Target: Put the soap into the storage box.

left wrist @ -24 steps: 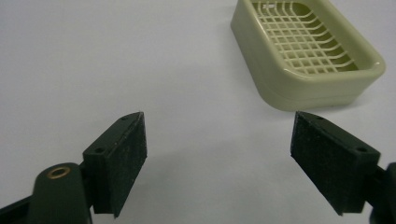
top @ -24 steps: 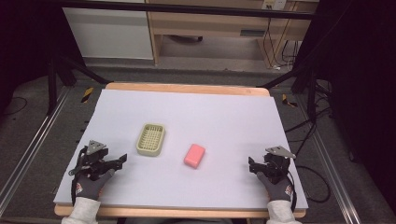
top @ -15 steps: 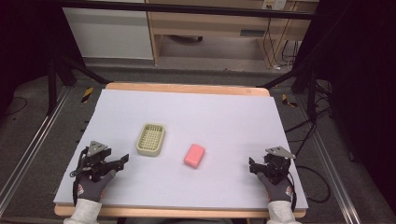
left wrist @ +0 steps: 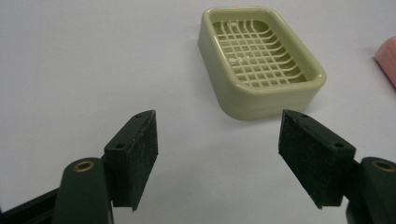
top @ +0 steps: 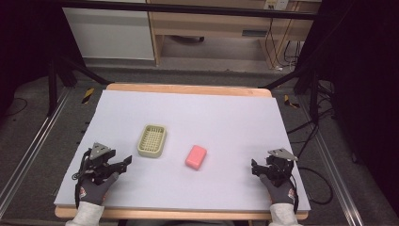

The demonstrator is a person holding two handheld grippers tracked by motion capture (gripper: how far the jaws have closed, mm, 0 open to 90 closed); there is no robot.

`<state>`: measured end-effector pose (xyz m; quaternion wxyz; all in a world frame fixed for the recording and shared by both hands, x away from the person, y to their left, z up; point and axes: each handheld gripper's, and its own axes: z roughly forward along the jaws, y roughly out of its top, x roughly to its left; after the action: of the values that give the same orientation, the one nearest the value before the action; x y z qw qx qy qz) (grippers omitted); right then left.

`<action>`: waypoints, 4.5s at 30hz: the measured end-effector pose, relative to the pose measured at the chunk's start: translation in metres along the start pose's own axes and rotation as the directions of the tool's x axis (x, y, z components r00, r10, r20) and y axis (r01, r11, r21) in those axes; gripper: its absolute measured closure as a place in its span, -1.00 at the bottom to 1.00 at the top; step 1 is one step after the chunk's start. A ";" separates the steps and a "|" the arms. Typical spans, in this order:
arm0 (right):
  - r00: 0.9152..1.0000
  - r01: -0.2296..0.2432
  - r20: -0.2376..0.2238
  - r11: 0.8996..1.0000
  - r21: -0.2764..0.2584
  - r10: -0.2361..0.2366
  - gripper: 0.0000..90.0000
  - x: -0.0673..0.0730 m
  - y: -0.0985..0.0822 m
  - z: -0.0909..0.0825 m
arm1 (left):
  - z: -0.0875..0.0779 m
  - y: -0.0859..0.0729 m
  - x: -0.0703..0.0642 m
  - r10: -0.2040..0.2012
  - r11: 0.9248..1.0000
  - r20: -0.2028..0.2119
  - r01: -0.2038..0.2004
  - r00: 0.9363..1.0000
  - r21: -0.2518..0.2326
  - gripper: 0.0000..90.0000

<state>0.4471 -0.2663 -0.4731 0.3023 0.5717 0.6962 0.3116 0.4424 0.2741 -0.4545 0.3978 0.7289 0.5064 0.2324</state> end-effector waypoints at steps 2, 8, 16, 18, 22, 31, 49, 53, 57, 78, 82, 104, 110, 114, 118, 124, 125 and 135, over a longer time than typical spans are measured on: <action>1.000 0.000 -0.001 1.000 -0.002 0.000 -0.85 0.000 0.000 -0.001 | -0.001 0.002 -0.005 -0.002 1.000 0.017 0.002 1.000 -0.008 -0.37; 1.000 0.011 0.001 1.000 0.000 -0.011 -0.85 0.001 0.000 0.000 | -0.002 0.004 -0.012 0.012 1.000 0.032 -0.011 0.999 -0.011 -0.37; 1.000 0.006 -0.002 1.000 -0.001 -0.006 -0.86 0.003 0.000 -0.001 | -0.003 0.008 -0.023 0.037 0.999 0.050 -0.036 0.998 -0.018 -0.38; 1.000 0.005 -0.002 1.000 -0.001 -0.005 -0.86 0.003 0.000 -0.001 | -0.003 0.009 -0.024 0.039 0.999 0.054 -0.038 0.998 -0.018 -0.38; 1.000 0.016 0.005 1.000 -0.009 -0.016 -0.86 0.003 0.000 0.000 | -0.003 0.011 -0.026 0.046 0.999 0.057 -0.045 0.997 -0.021 -0.39; 1.000 0.010 0.006 1.000 -0.009 -0.010 -0.86 0.004 0.000 -0.001 | -0.005 0.019 -0.032 0.053 0.998 0.067 -0.051 0.996 -0.029 -0.40; 1.000 0.013 0.011 1.000 -0.010 -0.013 -0.87 0.005 0.000 -0.001 | -0.001 0.038 -0.049 0.093 0.995 0.093 -0.090 0.991 -0.034 -0.42; 1.000 0.007 0.005 1.000 -0.008 -0.007 -0.87 0.005 0.000 -0.001 | 0.000 0.041 -0.053 0.102 0.994 0.096 -0.100 0.990 -0.033 -0.42; 1.000 0.011 0.014 1.000 -0.010 -0.011 -0.87 0.004 0.000 -0.001 | 0.002 0.046 -0.060 0.119 0.993 0.101 -0.116 0.988 -0.035 -0.43; 1.000 0.011 0.011 1.000 -0.012 -0.011 -0.87 0.004 0.001 -0.001 | 0.020 0.059 -0.091 0.163 0.987 0.147 -0.160 0.976 -0.037 -0.44; 1.000 0.008 0.010 1.000 -0.010 -0.008 -0.87 0.004 0.001 0.000 | 0.025 0.061 -0.098 0.168 0.986 0.156 -0.165 0.973 -0.033 -0.45; 1.000 0.011 0.010 1.000 -0.014 -0.011 -0.87 0.004 0.001 -0.001 | 0.045 0.069 -0.125 0.200 0.980 0.187 -0.200 0.962 -0.018 -0.49; 1.000 0.010 0.010 1.000 -0.013 -0.010 -0.87 0.005 0.001 -0.001 | 0.049 0.070 -0.130 0.215 0.976 0.193 -0.217 0.957 -0.010 -0.50; 1.000 0.009 0.011 1.000 -0.013 -0.009 -0.87 0.005 0.001 -0.001 | 0.051 0.071 -0.133 0.217 0.976 0.197 -0.219 0.956 -0.010 -0.51; 1.000 0.011 0.012 1.000 -0.013 -0.011 -0.87 0.005 0.001 0.000 | 0.056 0.073 -0.138 0.227 0.973 0.198 -0.231 0.954 -0.005 -0.51; 1.000 0.012 0.012 1.000 -0.015 -0.012 -0.87 0.005 0.002 -0.001 | 0.060 0.075 -0.144 0.237 0.970 0.203 -0.242 0.950 -0.003 -0.53; 1.000 0.012 0.012 1.000 -0.015 -0.012 -0.87 0.005 0.002 -0.001 | 0.060 0.075 -0.144 0.237 0.970 0.203 -0.242 0.950 -0.003 -0.53; 1.000 0.001 0.004 1.000 -0.016 -0.001 -0.87 0.005 0.002 -0.002 | 0.070 0.075 -0.152 0.239 0.969 0.208 -0.245 0.949 0.005 -0.54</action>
<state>0.4456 -0.2608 -0.4707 0.3085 0.5693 0.6935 0.3159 0.4783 0.0971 -0.4241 0.4053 0.8116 0.3729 0.1951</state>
